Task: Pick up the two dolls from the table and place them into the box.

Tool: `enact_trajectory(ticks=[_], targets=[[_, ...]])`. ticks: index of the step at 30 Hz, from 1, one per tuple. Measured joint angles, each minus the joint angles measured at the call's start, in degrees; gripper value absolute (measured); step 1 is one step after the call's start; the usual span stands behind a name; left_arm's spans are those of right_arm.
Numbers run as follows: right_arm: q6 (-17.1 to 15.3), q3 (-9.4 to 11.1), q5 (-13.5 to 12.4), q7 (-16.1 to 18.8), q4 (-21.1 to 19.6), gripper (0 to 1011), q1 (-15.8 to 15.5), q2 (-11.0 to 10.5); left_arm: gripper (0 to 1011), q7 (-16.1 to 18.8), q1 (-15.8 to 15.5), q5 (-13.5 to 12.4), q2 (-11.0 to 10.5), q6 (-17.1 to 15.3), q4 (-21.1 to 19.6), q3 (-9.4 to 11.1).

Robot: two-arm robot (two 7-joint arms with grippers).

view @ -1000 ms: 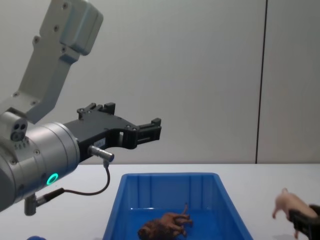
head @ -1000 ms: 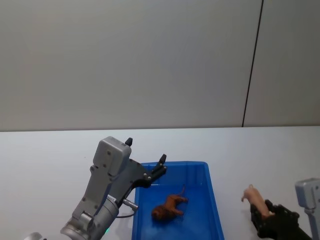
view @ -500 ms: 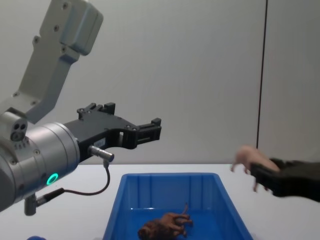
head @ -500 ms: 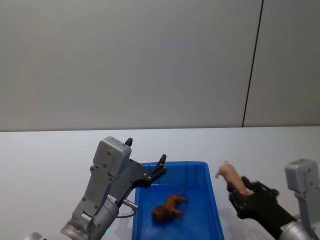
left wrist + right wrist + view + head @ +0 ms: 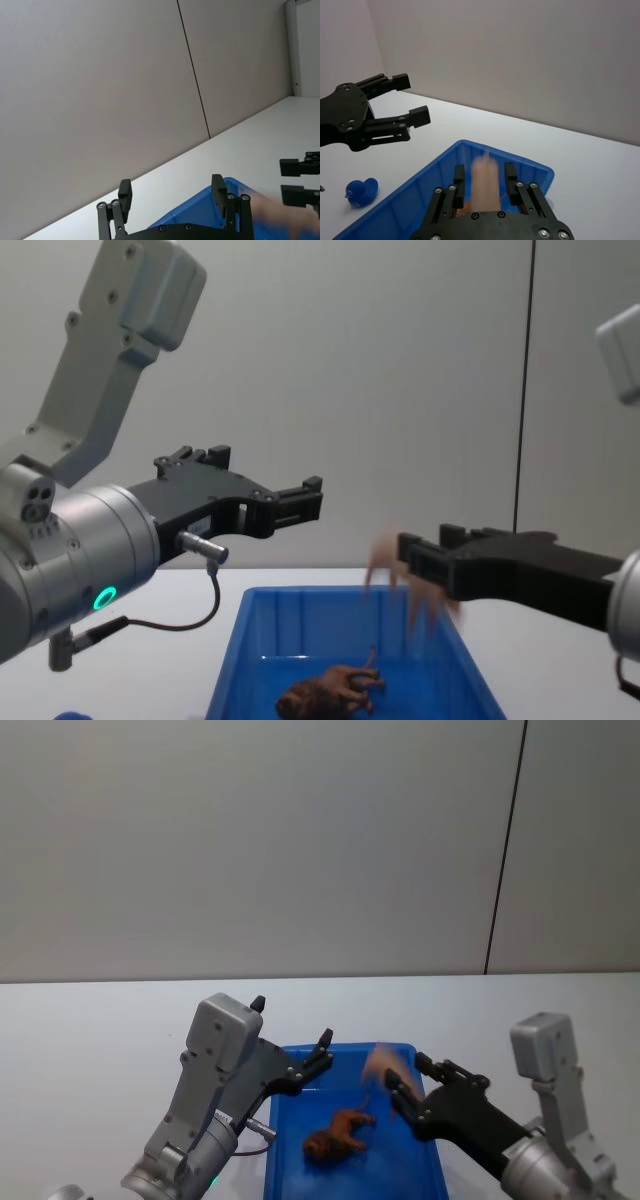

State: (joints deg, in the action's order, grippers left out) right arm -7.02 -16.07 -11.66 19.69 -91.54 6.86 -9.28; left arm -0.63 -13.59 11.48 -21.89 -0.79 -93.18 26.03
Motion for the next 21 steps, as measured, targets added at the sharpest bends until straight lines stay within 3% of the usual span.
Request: enact_trajectory(ticks=[9, 10, 17, 21], targets=[[-0.6, -0.57, 0.67, 0.8, 2.02, 689, 1.61, 1.1, 1001, 0.0, 0.0, 0.0, 0.0, 0.0, 0.0, 0.0], [-0.73, -0.6, 0.79, 0.5, 2.15, 755, 1.68, 1.14, 1001, 0.0, 0.0, 0.0, 0.0, 0.0, 0.0, 0.0], [-1.15, -0.32, 1.17, -2.55, 1.89, 963, 1.2, 0.78, 1001, 0.0, 0.0, 0.0, 0.0, 0.0, 0.0, 0.0], [-1.26, -0.03, 1.18, -4.26, 1.3, 1001, 0.56, 0.36, 1001, 0.0, 0.0, 0.0, 0.0, 0.0, 0.0, 0.0]])
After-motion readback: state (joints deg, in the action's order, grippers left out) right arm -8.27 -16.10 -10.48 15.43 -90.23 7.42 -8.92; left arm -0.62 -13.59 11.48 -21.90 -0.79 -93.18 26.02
